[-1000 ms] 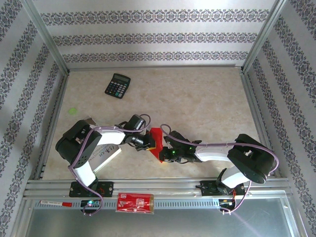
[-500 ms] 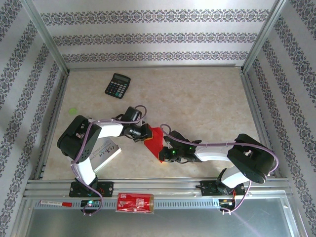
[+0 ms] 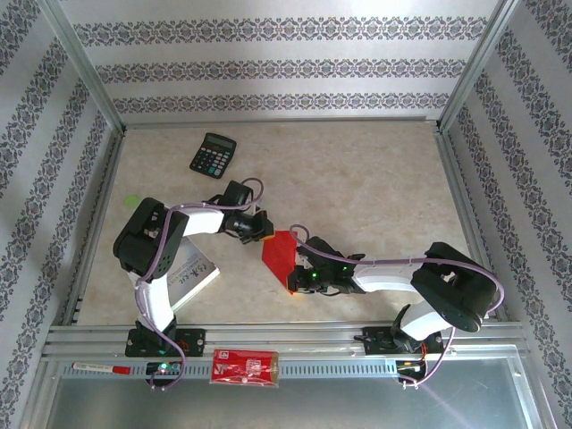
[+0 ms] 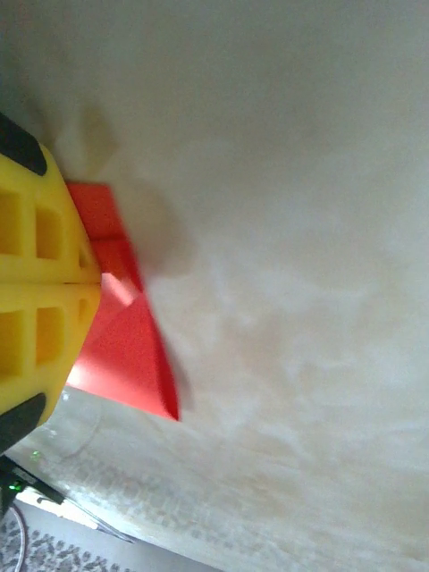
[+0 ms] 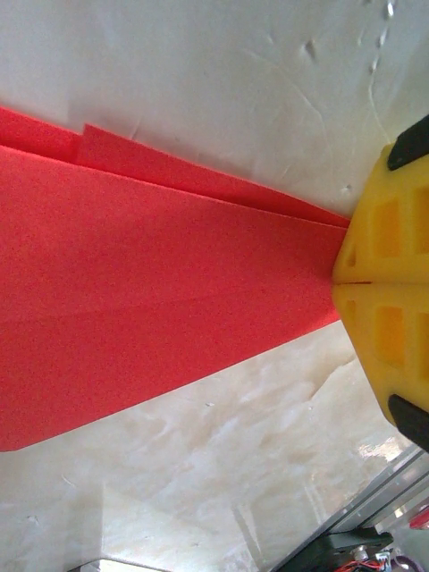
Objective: Fold a paper plane with a square sheet of paper (pick it up from the middle)
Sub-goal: Fourth fold the wing at the center of the table.
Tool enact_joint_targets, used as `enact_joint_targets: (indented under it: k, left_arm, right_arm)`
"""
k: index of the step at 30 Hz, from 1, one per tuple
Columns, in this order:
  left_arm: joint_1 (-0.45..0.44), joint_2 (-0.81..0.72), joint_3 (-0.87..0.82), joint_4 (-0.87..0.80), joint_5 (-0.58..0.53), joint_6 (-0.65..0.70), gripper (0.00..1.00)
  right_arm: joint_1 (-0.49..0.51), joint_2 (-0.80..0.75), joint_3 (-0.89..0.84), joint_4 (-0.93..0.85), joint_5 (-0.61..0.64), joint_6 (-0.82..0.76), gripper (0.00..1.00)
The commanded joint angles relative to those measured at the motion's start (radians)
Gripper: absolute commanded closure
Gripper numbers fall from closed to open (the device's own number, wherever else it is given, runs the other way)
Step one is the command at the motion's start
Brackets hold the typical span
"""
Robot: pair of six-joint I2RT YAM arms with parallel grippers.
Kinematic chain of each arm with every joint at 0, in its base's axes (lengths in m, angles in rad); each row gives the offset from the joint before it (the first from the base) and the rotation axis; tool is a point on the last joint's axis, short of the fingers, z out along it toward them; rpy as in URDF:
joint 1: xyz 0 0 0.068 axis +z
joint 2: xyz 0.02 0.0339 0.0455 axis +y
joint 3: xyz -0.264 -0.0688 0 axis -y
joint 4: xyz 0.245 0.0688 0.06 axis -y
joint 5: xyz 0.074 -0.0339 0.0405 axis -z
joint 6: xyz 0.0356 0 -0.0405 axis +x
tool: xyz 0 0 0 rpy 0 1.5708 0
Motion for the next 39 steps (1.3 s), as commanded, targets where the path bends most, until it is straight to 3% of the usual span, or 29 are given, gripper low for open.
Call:
enact_joint_targets:
  k: [1,8,15,24,29,34,39]
  left_arm:
    - [0.037,0.036,0.039,-0.002,-0.059,0.036,0.97]
    - [0.069,0.092,0.087,-0.007,-0.06,0.049,0.96]
    - [0.119,0.025,0.086,0.023,-0.055,0.024,0.88]
    - [0.085,-0.211,-0.092,0.09,-0.011,-0.052,0.72]
    - [0.018,-0.344,-0.207,0.068,-0.005,-0.052,0.68]
    - [-0.098,-0.308,-0.217,0.123,0.04,-0.087,0.74]
    - [-0.135,-0.211,-0.174,0.169,0.05,-0.096,0.87]
  right_arm:
    - [-0.001,0.05,-0.071,-0.234,0.042,-0.02,1.0]
    - [-0.004,0.038,-0.08,-0.24,0.044,-0.02,1.0]
    - [-0.013,0.017,-0.081,-0.257,0.041,-0.043,1.0]
    - [-0.087,-0.149,-0.01,-0.29,-0.035,-0.2,1.0]
    - [-0.182,-0.302,0.003,-0.272,-0.065,-0.227,0.88]
    - [-0.207,-0.256,0.047,-0.218,-0.076,-0.237,0.87]
    - [-0.16,-0.116,0.095,-0.139,-0.098,-0.219,0.89]
